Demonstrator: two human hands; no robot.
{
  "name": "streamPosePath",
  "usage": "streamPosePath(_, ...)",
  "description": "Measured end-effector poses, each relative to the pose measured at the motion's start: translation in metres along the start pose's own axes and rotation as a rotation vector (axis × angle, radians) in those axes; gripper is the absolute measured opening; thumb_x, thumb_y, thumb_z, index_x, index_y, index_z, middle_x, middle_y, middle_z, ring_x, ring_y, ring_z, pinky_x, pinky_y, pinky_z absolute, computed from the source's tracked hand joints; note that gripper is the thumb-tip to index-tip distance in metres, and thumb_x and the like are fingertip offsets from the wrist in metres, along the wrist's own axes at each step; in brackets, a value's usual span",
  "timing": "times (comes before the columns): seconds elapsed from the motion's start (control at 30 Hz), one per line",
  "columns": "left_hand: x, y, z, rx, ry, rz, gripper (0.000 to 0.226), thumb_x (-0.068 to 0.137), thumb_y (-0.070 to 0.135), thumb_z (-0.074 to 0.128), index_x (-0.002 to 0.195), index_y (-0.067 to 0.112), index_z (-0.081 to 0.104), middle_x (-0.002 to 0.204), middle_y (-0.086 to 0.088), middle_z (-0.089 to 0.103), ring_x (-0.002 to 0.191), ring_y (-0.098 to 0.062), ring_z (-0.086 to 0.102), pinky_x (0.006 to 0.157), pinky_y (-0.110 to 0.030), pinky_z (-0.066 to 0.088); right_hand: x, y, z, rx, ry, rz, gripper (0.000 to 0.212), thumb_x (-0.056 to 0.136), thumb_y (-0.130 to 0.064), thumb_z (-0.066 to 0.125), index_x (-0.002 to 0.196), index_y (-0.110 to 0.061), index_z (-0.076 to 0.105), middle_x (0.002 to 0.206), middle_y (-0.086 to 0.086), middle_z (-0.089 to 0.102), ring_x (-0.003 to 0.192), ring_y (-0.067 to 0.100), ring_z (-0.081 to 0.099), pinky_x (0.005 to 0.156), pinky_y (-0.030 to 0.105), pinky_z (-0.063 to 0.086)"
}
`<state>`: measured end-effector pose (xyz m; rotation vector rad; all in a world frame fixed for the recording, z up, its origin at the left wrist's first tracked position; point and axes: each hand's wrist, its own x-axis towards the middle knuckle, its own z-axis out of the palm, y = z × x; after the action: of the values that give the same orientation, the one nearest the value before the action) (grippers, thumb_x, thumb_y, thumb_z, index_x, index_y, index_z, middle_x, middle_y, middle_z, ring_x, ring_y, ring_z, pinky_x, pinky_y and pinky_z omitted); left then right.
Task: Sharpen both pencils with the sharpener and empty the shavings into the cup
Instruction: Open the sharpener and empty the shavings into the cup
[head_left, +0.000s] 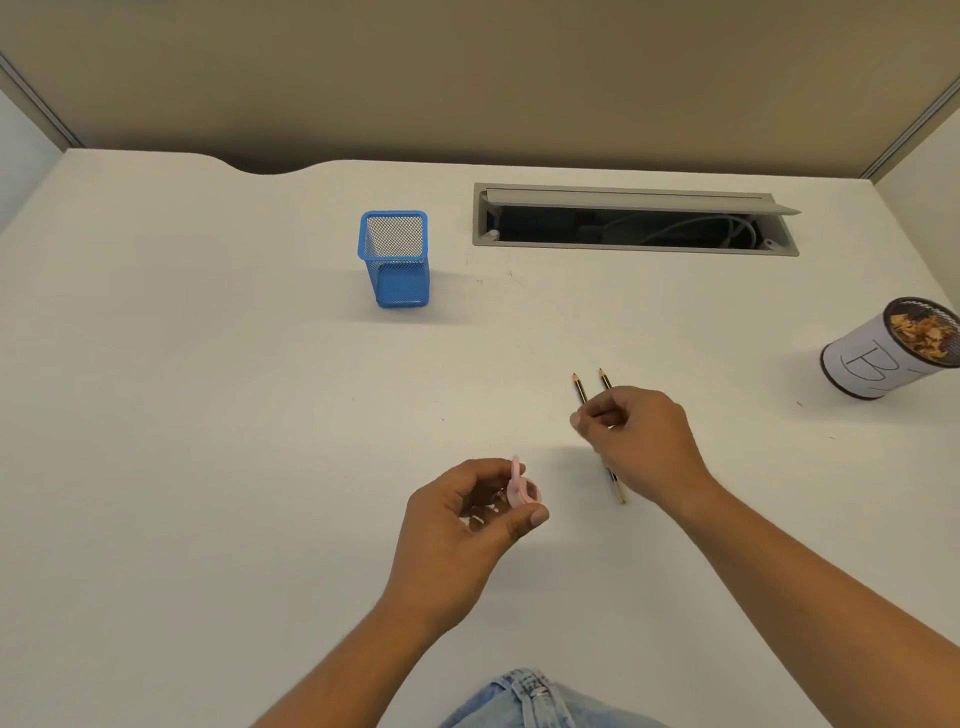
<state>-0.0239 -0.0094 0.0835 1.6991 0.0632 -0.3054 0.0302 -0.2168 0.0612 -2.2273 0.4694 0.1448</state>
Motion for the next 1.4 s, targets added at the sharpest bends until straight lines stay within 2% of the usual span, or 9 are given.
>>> streamPosePath(0.17, -0.005, 0.004, -0.003, -0.084, -0.073, -0.023, 0.021, 0.070, 0.028, 0.082, 0.088, 0.027, 0.071, 0.091, 0.002, 0.077, 0.089, -0.021, 0.072, 0.081, -0.030, 0.058, -0.047, -0.034, -0.016, 0.382, -0.321, -0.039, 0.010, 0.089, -0.014, 0.069, 0.093, -0.018, 0.076, 0.088, 0.007, 0.077, 0.069, 0.012, 0.069, 0.062, 0.024, 0.054)
streamPosePath(0.33, -0.019, 0.010, -0.009, -0.205, -0.149, -0.032, 0.022, 0.070, 0.033, 0.073, 0.089, 0.024, 0.074, 0.086, -0.001, 0.078, 0.083, -0.015, 0.072, 0.069, -0.017, 0.054, -0.081, -0.051, -0.023, 0.413, -0.489, -0.162, 0.021, 0.089, -0.017, 0.069, 0.106, -0.028, 0.075, 0.100, -0.005, 0.077, 0.077, 0.012, 0.067, 0.066, 0.025, 0.055)
streamPosePath(0.5, -0.029, 0.013, -0.015, -0.171, -0.206, -0.044, 0.023, 0.073, 0.035, 0.069, 0.090, 0.019, 0.074, 0.080, 0.000, 0.077, 0.063, -0.003, 0.063, 0.054, -0.012, 0.046, -0.094, -0.059, -0.018, 0.396, -0.428, -0.205, 0.017, 0.088, -0.018, 0.070, 0.099, -0.028, 0.078, 0.087, -0.003, 0.078, 0.074, 0.015, 0.066, 0.064, 0.026, 0.054)
streamPosePath(0.7, -0.035, 0.017, -0.025, -0.304, -0.195, -0.099, 0.024, 0.075, 0.040, 0.068, 0.081, 0.017, 0.069, 0.073, -0.003, 0.073, 0.051, -0.011, 0.047, 0.046, -0.021, 0.034, -0.105, -0.062, -0.013, 0.474, -0.355, -0.225, 0.009, 0.076, -0.016, 0.079, 0.086, -0.017, 0.079, 0.083, 0.007, 0.077, 0.075, 0.014, 0.070, 0.069, 0.027, 0.056)
streamPosePath(0.77, -0.037, 0.020, -0.027, -0.354, -0.194, -0.120, 0.023, 0.074, 0.042, 0.068, 0.074, 0.018, 0.067, 0.063, 0.003, 0.066, 0.051, -0.012, 0.044, 0.047, -0.023, 0.030, -0.113, -0.064, -0.011, 0.488, -0.358, -0.236, 0.015, 0.072, -0.020, 0.081, 0.086, -0.016, 0.080, 0.091, 0.002, 0.078, 0.084, 0.017, 0.074, 0.074, 0.031, 0.060)
streamPosePath(0.93, -0.039, 0.025, -0.032, -0.414, -0.195, -0.146, 0.032, 0.078, 0.046, 0.060, 0.076, 0.014, 0.062, 0.063, 0.005, 0.063, 0.050, -0.010, 0.043, 0.045, -0.022, 0.027, -0.129, -0.067, -0.001, 0.347, -0.256, -0.344, 0.023, 0.074, -0.014, 0.083, 0.090, -0.029, 0.080, 0.102, -0.018, 0.077, 0.101, 0.008, 0.070, 0.076, 0.021, 0.056)
streamPosePath(1.13, -0.040, 0.032, -0.033, -0.512, -0.240, -0.183, 0.034, 0.078, 0.052, 0.061, 0.070, 0.019, 0.057, 0.059, -0.001, 0.038, 0.047, -0.011, 0.030, 0.042, -0.017, 0.024, -0.142, -0.065, 0.011, 0.242, -0.040, -0.500, 0.020, 0.081, -0.014, 0.078, 0.096, -0.027, 0.078, 0.108, -0.015, 0.075, 0.094, 0.020, 0.069, 0.066, 0.041, 0.058)
streamPosePath(1.27, -0.041, 0.032, -0.045, -0.294, -0.273, -0.006, 0.037, 0.088, 0.056, 0.055, 0.076, 0.021, 0.060, 0.062, 0.005, 0.055, 0.051, -0.015, 0.041, 0.046, -0.021, 0.035, -0.148, -0.077, 0.009, 0.271, -0.053, -0.557, 0.017, 0.080, -0.014, 0.079, 0.089, -0.027, 0.072, 0.099, -0.009, 0.074, 0.088, 0.019, 0.069, 0.068, 0.034, 0.058)
streamPosePath(1.4, -0.040, 0.025, -0.060, 0.287, -0.314, 0.322, 0.028, 0.081, 0.039, 0.055, 0.108, 0.033, 0.056, 0.092, 0.014, 0.064, 0.081, -0.012, 0.059, 0.071, -0.030, 0.053, -0.149, -0.086, 0.007, 0.368, -0.033, -0.399, 0.026, 0.077, -0.013, 0.081, 0.094, -0.028, 0.068, 0.087, -0.008, 0.073, 0.081, 0.015, 0.070, 0.072, 0.025, 0.058)
